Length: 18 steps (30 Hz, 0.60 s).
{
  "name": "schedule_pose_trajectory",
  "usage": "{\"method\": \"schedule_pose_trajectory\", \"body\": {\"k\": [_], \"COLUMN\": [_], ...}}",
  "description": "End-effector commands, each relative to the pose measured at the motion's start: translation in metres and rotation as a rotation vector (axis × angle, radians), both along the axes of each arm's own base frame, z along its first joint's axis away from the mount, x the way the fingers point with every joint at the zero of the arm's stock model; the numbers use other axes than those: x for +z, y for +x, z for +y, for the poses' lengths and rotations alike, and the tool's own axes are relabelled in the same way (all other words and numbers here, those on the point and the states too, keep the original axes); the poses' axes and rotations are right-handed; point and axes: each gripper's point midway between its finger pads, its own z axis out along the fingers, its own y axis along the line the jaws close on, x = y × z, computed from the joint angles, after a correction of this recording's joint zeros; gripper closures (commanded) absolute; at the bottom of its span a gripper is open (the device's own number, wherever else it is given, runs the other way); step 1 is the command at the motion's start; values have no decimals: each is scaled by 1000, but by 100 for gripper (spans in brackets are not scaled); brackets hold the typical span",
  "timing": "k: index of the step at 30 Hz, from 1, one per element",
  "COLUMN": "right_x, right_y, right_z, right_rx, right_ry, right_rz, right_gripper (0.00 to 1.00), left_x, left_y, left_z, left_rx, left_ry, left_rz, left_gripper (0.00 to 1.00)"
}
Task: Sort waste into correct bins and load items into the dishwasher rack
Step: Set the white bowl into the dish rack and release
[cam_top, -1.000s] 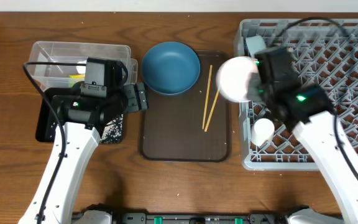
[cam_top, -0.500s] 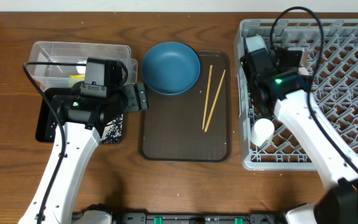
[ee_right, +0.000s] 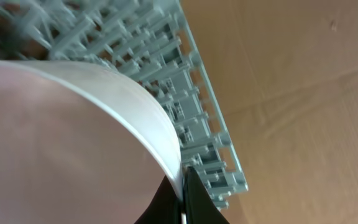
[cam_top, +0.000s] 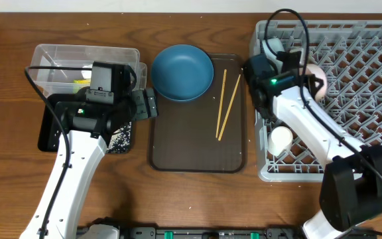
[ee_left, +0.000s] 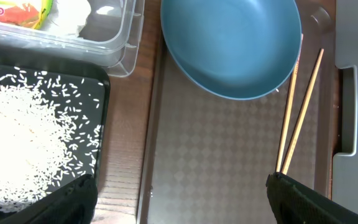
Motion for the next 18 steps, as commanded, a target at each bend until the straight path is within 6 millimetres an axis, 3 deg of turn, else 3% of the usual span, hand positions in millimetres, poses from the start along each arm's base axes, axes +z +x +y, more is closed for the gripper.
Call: {"method": "schedule_pose_trajectory", "body": {"k": [1,12,18], "right_x": [3,1,-19], "right_y": [5,4,4], "right_z": [14,8,16], "right_rx": [57,53,89], "right_ry": [-65,-94,8], "right_rz": [45,91,149], "right_gripper": [99,99,99], "left_x": [8,8,8], "left_y": [2,2,2], "left_z": [2,2,2], "left_rx": [-2,-2,-2], "left_ry": [11,11,11], "left_rz": [-24,-24,-24], "left_gripper": [10,10,11]}}
